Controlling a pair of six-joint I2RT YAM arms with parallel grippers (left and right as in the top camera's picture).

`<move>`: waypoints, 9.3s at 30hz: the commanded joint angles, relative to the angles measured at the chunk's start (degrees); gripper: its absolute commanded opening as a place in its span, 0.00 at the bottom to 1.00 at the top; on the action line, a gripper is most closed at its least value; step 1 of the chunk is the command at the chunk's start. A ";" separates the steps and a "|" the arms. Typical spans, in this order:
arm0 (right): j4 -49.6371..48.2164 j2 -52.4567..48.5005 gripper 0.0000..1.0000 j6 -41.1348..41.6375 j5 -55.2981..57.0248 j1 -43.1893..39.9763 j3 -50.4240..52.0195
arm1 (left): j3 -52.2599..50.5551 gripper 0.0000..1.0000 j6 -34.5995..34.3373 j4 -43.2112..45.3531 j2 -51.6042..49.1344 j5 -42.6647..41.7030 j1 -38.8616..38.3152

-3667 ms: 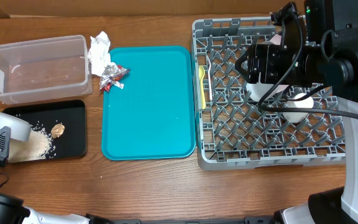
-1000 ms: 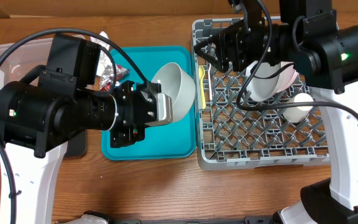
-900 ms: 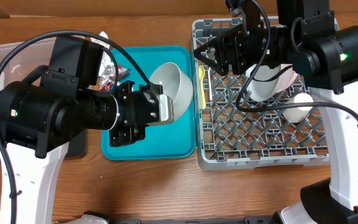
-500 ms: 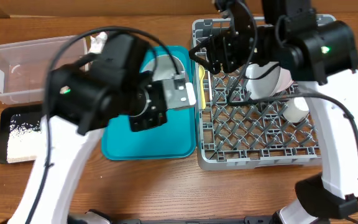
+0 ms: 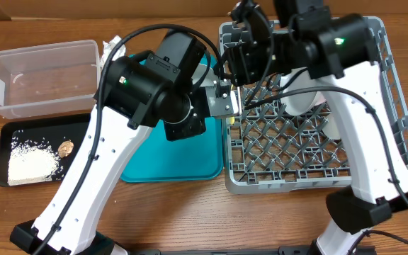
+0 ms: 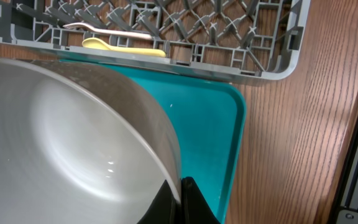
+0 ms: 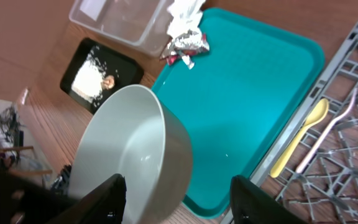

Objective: Sort waste into correct bins and load items into the dishwasher rack
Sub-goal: 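Grasp the white bowl rim with the right gripper, release left, then carry the white bowl with the right gripper into the rack beside the plates, then lower the white bowl into the rack and open the right gripper, then withdraw the right gripper upward and right from the rack, then reach the left gripper into the rack to the white bowl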

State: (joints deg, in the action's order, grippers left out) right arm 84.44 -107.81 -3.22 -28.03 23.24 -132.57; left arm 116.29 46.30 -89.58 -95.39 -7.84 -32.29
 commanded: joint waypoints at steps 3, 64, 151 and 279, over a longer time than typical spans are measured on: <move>-0.02 -0.92 0.52 -0.48 2.12 1.18 -0.13 | 0.46 0.04 -1.38 -0.17 0.28 1.27 -0.50; 9.18 1.36 0.04 20.76 73.72 5.44 -0.28 | 1.11 1.00 -51.74 23.82 31.93 32.44 9.55; 9.01 -25.70 0.04 4.68 88.89 6.01 -0.24 | 1.09 1.00 -51.67 10.05 22.53 32.00 9.55; 3.13 -2.34 0.73 22.64 41.33 -9.51 -7.76 | 8.02 0.97 -56.85 9.57 2.08 -12.92 20.24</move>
State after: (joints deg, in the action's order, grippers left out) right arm 86.21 -117.32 16.10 13.10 16.29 -137.62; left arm 127.94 -10.44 -83.07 -86.28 -13.89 -8.82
